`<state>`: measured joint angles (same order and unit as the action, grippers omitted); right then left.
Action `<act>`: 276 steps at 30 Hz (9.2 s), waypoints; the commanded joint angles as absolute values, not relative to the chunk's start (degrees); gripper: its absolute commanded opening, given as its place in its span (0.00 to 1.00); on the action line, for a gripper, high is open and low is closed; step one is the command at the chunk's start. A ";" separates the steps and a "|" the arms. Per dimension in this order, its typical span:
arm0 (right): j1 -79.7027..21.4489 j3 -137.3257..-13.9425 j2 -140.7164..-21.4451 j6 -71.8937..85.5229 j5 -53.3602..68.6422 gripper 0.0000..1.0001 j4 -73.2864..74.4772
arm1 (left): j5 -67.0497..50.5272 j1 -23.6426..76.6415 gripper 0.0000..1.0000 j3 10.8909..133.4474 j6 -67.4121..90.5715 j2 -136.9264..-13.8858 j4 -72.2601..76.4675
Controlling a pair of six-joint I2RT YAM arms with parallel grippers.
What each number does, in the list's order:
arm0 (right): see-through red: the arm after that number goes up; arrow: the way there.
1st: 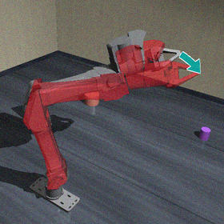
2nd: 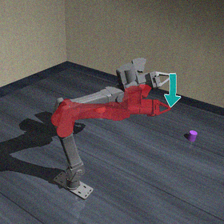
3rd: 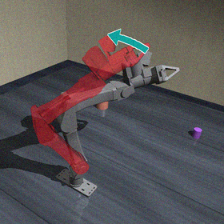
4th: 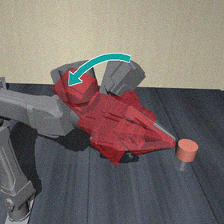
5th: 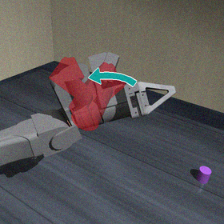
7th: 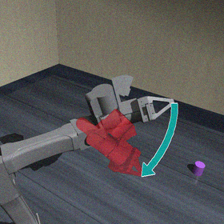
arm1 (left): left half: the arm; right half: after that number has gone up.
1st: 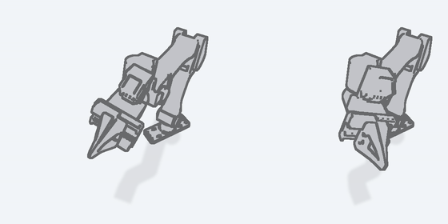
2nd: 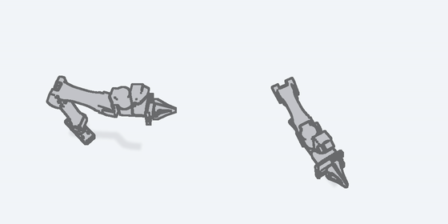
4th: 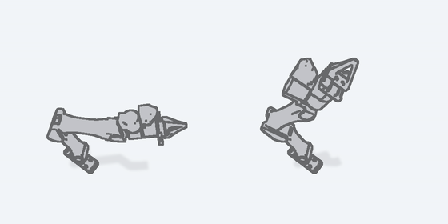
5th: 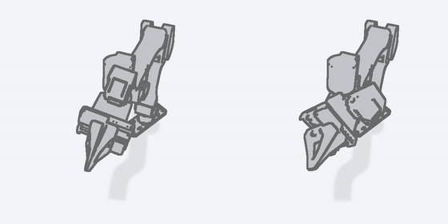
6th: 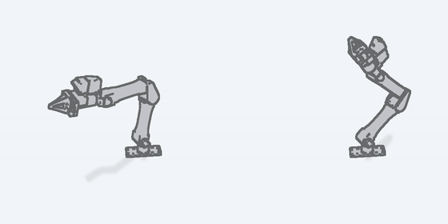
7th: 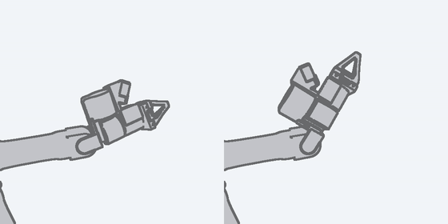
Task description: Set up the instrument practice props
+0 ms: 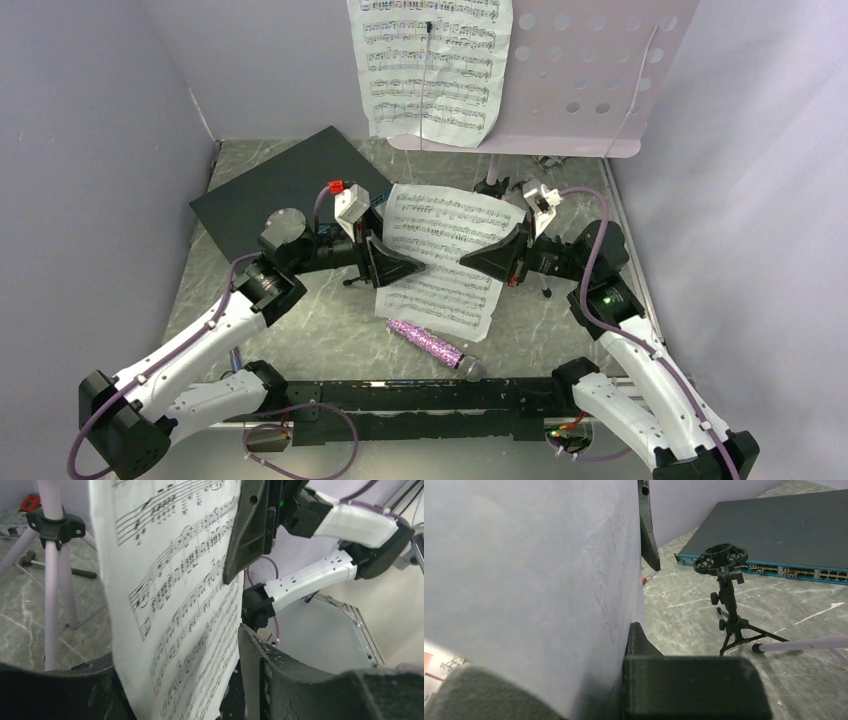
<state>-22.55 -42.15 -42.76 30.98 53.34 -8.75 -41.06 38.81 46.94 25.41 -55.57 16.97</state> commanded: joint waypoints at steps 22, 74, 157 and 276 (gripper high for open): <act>-22.50 -43.57 -43.53 29.85 54.97 0.13 -8.07 | -48.23 38.76 0.03 44.18 28.12 -57.09 22.33; -22.41 -70.82 -42.30 18.59 20.37 0.92 22.84 | -44.37 38.74 0.03 54.23 24.36 -48.66 18.79; -22.41 -130.95 -69.93 7.73 -15.34 0.80 57.51 | -44.56 38.76 0.03 100.74 20.06 -81.24 21.06; -22.34 -90.73 -54.71 -4.53 -27.54 0.00 17.03 | -30.50 45.16 0.03 116.01 13.56 -93.69 18.52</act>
